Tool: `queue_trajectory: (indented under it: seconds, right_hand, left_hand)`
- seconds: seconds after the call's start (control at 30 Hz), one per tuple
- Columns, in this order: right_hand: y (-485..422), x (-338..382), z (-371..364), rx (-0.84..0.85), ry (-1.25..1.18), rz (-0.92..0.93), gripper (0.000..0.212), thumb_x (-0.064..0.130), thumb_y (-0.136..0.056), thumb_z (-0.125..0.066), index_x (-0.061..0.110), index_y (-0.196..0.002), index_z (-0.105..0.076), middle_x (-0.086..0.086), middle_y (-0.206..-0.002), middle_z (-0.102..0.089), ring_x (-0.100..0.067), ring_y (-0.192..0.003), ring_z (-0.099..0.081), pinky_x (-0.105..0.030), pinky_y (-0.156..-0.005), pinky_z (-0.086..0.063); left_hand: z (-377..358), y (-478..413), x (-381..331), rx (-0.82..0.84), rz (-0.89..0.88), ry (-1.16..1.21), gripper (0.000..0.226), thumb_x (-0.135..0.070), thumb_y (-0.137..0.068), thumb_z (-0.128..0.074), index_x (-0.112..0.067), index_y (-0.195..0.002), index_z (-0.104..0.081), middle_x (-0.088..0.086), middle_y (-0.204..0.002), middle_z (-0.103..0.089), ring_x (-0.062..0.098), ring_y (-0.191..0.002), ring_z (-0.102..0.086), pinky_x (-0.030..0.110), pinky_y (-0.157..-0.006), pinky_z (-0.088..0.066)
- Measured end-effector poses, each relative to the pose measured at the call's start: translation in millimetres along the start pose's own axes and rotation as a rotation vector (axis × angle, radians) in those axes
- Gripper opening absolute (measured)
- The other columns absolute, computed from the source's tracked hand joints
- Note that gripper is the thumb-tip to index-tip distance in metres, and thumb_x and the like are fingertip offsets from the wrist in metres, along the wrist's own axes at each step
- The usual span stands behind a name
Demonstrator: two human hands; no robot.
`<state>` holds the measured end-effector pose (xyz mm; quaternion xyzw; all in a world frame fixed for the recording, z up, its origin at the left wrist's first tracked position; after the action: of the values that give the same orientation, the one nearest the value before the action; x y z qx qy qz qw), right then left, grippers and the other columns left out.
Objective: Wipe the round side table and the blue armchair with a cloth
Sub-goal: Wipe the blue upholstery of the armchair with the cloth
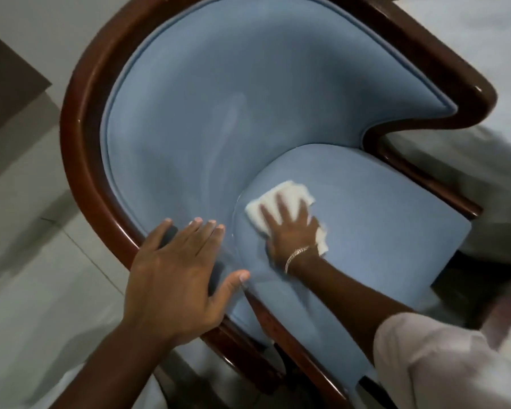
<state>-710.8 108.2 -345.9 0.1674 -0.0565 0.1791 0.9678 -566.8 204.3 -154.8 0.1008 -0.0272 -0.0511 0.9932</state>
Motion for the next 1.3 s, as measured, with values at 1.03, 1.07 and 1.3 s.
queue_trajectory:
  seconds: [1.03, 1.07, 1.3]
  right_hand:
    - [52.1, 47.9, 82.3, 0.104, -1.695, -0.658, 0.046, 0.004, -0.085, -0.063, 0.019, -0.128, -0.062, -0.005, -0.117, -0.069, -0.028, -0.107, -0.066, -0.032, -0.092, -0.053]
    - [37.8, 64.7, 83.7, 0.088, -1.859, -0.676, 0.048, 0.001, -0.087, -0.062, 0.017, -0.133, -0.059, -0.003, -0.114, -0.067, -0.023, -0.1, -0.066, -0.028, -0.085, -0.054]
    - [-43.2, 160.0, 121.9, 0.064, -1.16, -0.255, 0.071, 0.05, -0.091, -0.055, 0.042, -0.153, -0.021, 0.002, -0.166, -0.015, -0.022, -0.152, -0.015, -0.04, -0.124, -0.013]
  left_hand:
    - [61.1, -88.2, 124.0, -0.134, -0.239, -0.067, 0.068, -0.046, -0.096, -0.039, 0.002, -0.143, -0.051, 0.024, -0.15, -0.051, 0.04, -0.146, -0.039, 0.068, -0.118, -0.024]
    - [68.7, -104.6, 142.6, -0.14, -0.243, -0.078, 0.069, -0.047, -0.096, -0.038, 0.0, -0.146, -0.046, 0.023, -0.155, -0.046, 0.039, -0.149, -0.034, 0.067, -0.118, -0.022]
    - [106.0, -205.0, 162.8, -0.061, -0.448, -0.105, 0.087, -0.067, -0.095, -0.012, -0.01, -0.159, -0.022, 0.009, -0.17, -0.013, 0.026, -0.158, -0.003, 0.056, -0.125, -0.007]
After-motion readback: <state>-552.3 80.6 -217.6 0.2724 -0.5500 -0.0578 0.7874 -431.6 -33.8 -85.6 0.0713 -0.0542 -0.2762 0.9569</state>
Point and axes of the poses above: each hand's wrist, its own y-axis away from the middle knuckle, its own z-axis out of the back of the hand, x = y × z, the point moved 6 cm from there along -y, towards the middle knuckle
